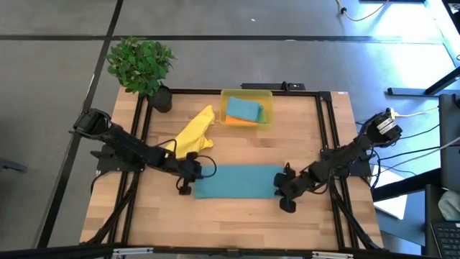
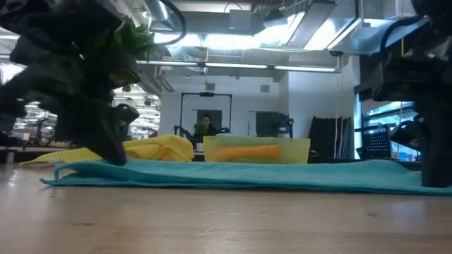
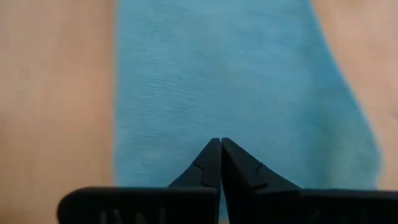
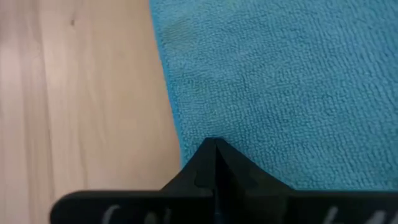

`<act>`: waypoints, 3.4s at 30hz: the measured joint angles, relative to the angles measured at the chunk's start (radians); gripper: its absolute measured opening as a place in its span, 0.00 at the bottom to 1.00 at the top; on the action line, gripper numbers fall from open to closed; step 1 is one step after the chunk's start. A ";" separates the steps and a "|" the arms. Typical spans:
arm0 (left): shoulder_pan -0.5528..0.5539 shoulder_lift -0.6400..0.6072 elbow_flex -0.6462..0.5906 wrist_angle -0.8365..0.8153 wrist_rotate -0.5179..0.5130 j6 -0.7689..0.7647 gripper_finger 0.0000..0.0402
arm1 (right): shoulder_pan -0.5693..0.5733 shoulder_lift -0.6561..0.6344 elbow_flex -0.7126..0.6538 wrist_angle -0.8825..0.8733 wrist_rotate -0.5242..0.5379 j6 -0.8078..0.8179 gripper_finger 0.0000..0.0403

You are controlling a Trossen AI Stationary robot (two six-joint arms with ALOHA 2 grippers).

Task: Fold microfiber towels
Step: Fold the blue microfiber cloth

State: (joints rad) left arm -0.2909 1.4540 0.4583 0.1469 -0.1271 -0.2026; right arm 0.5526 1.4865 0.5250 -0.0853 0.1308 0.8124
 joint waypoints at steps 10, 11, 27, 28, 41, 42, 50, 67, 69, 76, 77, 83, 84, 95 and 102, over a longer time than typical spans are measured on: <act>-0.112 0.026 0.000 0.044 0.028 -0.105 0.00 | -0.120 -0.002 0.006 -0.097 -0.035 -0.114 0.01; -0.120 0.037 0.000 0.073 0.047 -0.105 0.00 | -0.136 -0.002 0.011 -0.115 -0.033 -0.131 0.01; -0.178 -0.023 0.033 0.184 -0.154 0.101 0.00 | -0.223 0.006 0.315 -0.611 0.138 -0.272 0.01; -0.169 -0.024 0.035 0.145 -0.183 0.083 0.00 | -0.208 0.006 0.328 -0.586 0.138 -0.272 0.01; -0.010 -0.004 0.036 -0.047 -0.276 -0.136 0.00 | -0.175 0.005 0.211 -0.582 0.005 -0.082 0.01; -0.004 0.006 0.036 -0.048 -0.256 -0.136 0.00 | -0.184 0.005 0.196 -0.583 0.004 -0.073 0.01; 0.008 0.094 0.039 -0.043 -0.186 -0.187 0.00 | -0.278 -0.001 0.133 -0.573 -0.009 -0.060 0.01; -0.096 0.107 0.090 -0.027 -0.003 -0.209 0.00 | -0.436 0.001 0.133 -0.538 0.031 -0.192 0.01; -0.109 0.107 0.100 -0.026 0.008 -0.209 0.00 | -0.441 0.003 0.140 -0.541 0.035 -0.191 0.01; -0.151 0.112 0.128 -0.022 0.012 -0.209 0.00 | -0.455 0.007 0.196 -0.532 0.195 -0.184 0.01; -0.152 0.119 0.133 -0.020 0.011 -0.208 0.00 | -0.463 0.006 0.202 -0.533 0.207 -0.184 0.01; -0.155 0.202 0.176 -0.010 0.027 -0.184 0.00 | -0.525 0.005 0.225 -0.521 0.264 -0.216 0.01; -0.155 0.223 0.193 0.004 0.042 -0.171 0.00 | -0.536 0.005 0.225 -0.520 0.269 -0.227 0.01; -0.155 0.271 0.327 -0.174 0.099 -0.050 0.00 | -0.529 0.004 0.226 -0.667 0.081 -0.204 0.01; -0.184 0.202 0.427 -0.606 -0.033 -0.127 0.00 | -0.429 0.003 0.226 -0.798 0.086 -0.078 0.01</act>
State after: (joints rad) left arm -0.4748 1.6557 0.8852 -0.4588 -0.1601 -0.3294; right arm 0.1232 1.4895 0.7509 -0.8836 0.2166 0.7343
